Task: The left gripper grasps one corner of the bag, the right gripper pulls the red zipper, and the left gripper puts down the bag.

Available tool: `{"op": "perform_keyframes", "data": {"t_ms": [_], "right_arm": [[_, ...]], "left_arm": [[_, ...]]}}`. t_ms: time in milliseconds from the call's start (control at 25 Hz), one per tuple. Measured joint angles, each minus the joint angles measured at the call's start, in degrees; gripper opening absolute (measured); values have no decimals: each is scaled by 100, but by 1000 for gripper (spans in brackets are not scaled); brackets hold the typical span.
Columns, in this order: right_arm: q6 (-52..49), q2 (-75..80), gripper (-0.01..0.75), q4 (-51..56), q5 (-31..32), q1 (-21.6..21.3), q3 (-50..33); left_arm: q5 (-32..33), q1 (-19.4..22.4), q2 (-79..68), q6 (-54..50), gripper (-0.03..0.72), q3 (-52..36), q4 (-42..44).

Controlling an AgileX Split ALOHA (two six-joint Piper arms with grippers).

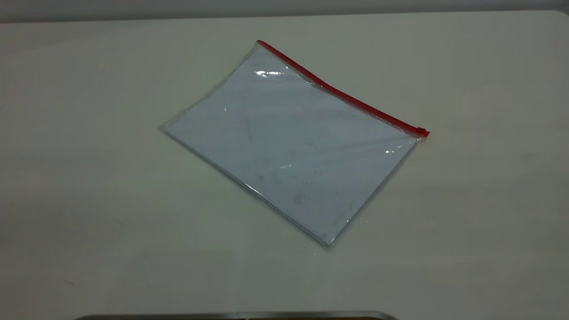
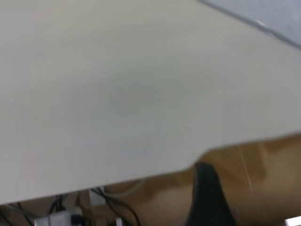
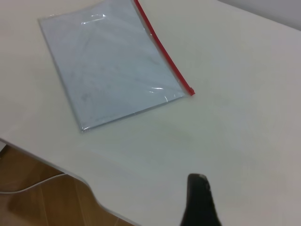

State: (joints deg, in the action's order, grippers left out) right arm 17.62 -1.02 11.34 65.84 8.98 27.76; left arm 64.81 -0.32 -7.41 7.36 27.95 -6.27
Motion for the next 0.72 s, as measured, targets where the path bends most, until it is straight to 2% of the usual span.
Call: {"op": "perform_keyframes", "data": {"t_ms": [160,720], "right_arm": [[0,0,566,-5,0,0,0],[0,0,566,-5,0,0,0]], "left_arm": [[5,415,643,5,546,0,30],[39,464,849,16,546,0,119]]}}
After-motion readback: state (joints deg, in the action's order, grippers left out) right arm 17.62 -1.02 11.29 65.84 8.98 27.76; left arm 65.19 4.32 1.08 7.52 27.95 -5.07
